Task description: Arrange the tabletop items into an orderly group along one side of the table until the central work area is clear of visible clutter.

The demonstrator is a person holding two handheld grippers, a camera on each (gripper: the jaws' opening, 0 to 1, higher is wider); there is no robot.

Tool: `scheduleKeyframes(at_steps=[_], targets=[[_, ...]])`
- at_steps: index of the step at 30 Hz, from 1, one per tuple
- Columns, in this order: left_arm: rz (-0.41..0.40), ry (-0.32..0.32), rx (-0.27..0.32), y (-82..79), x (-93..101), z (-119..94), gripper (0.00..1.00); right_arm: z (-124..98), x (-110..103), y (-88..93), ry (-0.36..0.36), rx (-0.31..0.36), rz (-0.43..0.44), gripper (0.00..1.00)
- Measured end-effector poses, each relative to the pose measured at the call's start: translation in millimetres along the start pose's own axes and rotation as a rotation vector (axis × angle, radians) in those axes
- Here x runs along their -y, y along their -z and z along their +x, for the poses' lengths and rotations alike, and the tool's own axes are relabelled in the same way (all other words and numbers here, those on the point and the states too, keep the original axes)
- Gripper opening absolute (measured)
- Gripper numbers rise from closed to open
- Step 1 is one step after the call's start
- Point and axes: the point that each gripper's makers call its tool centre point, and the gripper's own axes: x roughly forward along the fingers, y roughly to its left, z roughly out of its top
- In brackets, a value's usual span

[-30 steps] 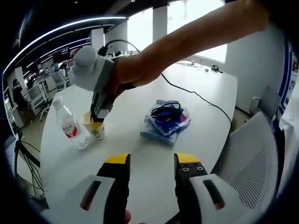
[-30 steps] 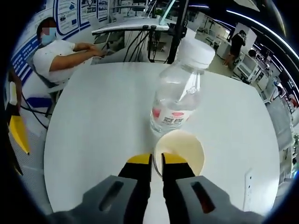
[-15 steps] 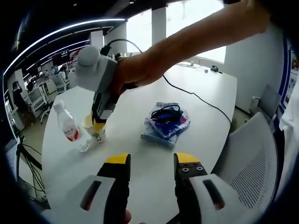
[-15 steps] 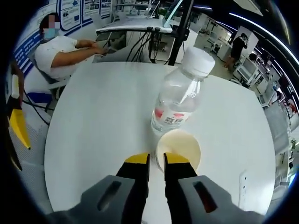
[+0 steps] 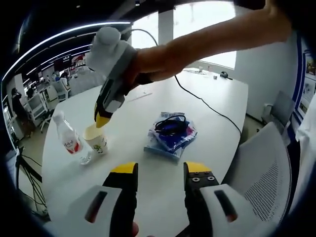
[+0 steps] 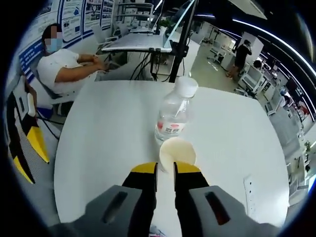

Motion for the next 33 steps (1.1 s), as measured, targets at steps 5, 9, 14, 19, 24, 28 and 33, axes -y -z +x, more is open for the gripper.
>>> scheduleKeyframes(at_steps=[5,9,14,19,24,28,33], targets=[[0.004,0.009,0.002,-4.0,2.3,0.6,0.36,-20.9,4.4,2.4,0.040,0.021,0.015,0.10],[0.012,0.019,0.006,-9.1,4.7,3.6,0.36,-43.8,9.0,11.7,0.082,0.034,0.029,0.10],[0.008,0.030,0.014,-16.1,7.2,9.0,0.36,-74.0,14.6,32.8,0.139,0.036,0.061,0.09],[0.015,0.049,0.015,-21.1,12.4,15.3,0.36,-103.7,19.4,61.1,0.200,0.033,0.110,0.09],[0.013,0.063,0.019,-26.0,17.8,21.9,0.36,-130.3,20.0,94.3,0.256,0.024,0.167,0.09],[0.009,0.071,0.019,-27.7,21.9,26.4,0.36,-151.4,16.5,120.1,0.296,0.024,0.221,0.09],[0.005,0.078,0.016,-29.5,28.0,30.4,0.36,-169.6,9.6,145.8,0.321,0.018,0.259,0.10]])
